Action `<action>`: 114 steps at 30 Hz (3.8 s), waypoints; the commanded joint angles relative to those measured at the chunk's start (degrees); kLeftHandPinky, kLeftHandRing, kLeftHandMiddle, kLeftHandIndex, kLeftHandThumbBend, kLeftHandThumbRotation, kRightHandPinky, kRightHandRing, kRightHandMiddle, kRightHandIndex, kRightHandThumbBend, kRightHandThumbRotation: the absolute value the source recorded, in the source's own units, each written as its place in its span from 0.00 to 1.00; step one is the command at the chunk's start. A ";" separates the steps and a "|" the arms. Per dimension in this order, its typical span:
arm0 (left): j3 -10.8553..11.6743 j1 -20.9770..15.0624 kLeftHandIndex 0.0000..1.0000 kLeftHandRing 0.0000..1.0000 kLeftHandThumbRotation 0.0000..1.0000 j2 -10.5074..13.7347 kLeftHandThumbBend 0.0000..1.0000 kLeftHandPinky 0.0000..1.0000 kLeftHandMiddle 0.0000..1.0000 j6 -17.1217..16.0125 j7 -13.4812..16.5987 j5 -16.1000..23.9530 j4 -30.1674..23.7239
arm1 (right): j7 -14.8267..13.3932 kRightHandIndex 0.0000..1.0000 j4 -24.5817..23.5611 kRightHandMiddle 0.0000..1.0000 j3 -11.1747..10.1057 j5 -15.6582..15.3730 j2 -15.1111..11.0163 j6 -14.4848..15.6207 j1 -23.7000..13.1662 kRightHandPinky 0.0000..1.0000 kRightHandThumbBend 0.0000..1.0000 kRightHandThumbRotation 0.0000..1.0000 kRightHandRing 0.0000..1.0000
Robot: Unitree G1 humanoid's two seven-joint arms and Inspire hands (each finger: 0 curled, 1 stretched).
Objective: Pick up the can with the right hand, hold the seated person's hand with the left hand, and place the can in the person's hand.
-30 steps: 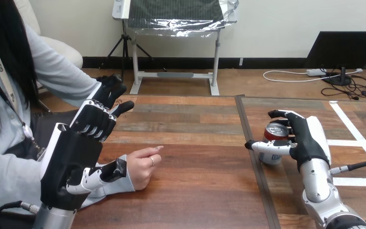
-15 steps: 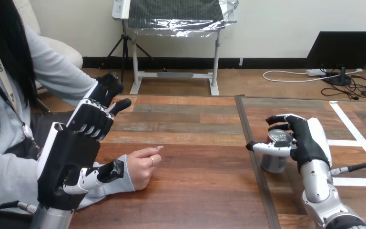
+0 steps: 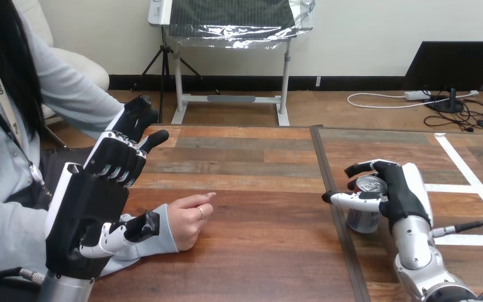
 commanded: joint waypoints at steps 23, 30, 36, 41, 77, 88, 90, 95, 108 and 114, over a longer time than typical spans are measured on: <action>0.60 -1.74 0.92 0.96 0.47 0.41 1.00 0.87 0.97 0.16 -0.69 -0.55 -2.20 | 3.30 0.55 -0.59 0.52 -5.82 5.15 1.20 -4.33 -1.60 0.39 0.80 0.00 0.45; 0.52 -1.89 0.93 0.96 0.47 0.24 1.00 0.88 0.97 0.00 -0.73 -0.44 -2.01 | 3.16 0.54 -0.74 0.51 -6.19 5.52 1.44 -4.74 -1.72 0.38 0.80 0.00 0.44; 0.56 -2.13 0.93 0.97 0.47 0.00 1.00 0.89 0.97 -0.38 -0.85 -0.44 -1.46 | 3.07 0.54 -0.92 0.51 -6.37 5.77 1.61 -6.19 -1.57 0.38 0.79 0.00 0.43; 0.55 -2.37 0.92 0.97 0.47 -0.34 1.00 0.89 0.97 -0.05 -1.20 -1.06 -1.33 | 3.29 0.54 -1.01 0.51 -6.77 6.08 1.80 -6.63 -1.66 0.38 0.80 0.00 0.43; 0.46 -2.28 0.93 0.98 0.48 -0.38 1.00 0.90 0.98 -0.18 -1.52 -0.60 -1.69 | 2.82 0.52 -1.56 0.47 -9.04 7.98 2.48 -10.23 -1.48 0.34 0.78 0.00 0.39; 0.63 -2.67 0.94 0.98 0.48 -0.75 1.00 0.91 0.98 -0.43 -2.28 -1.10 -0.82 | 1.80 0.53 -1.93 0.48 -8.66 7.79 2.49 -11.07 -1.55 0.35 0.78 0.00 0.40; 0.70 -2.66 0.94 0.98 0.48 -0.93 1.00 0.91 0.98 -0.56 -2.08 -0.98 -0.73 | 1.29 0.53 -2.04 0.48 -8.23 7.37 2.45 -10.94 -1.54 0.35 0.79 0.00 0.40; 0.71 -2.59 0.94 0.97 0.48 -1.31 1.00 0.91 0.98 -0.22 -1.97 -1.03 -0.57 | 0.21 0.59 -2.10 0.55 -7.20 6.30 2.20 -9.97 -1.53 0.41 0.85 0.00 0.49; 0.74 -2.97 0.94 0.98 0.49 -1.07 1.00 0.91 0.98 -0.30 -1.53 -0.07 -0.22 | 2.01 0.68 -2.27 0.66 -6.77 6.34 1.98 -9.62 -1.11 0.52 0.94 0.00 0.59; 0.84 -3.26 0.94 0.98 0.49 -1.17 1.00 0.91 0.98 -0.31 -1.76 -0.37 0.14 | 3.27 0.72 -2.45 0.69 -6.74 6.59 1.94 -9.46 -1.00 0.58 0.95 0.00 0.64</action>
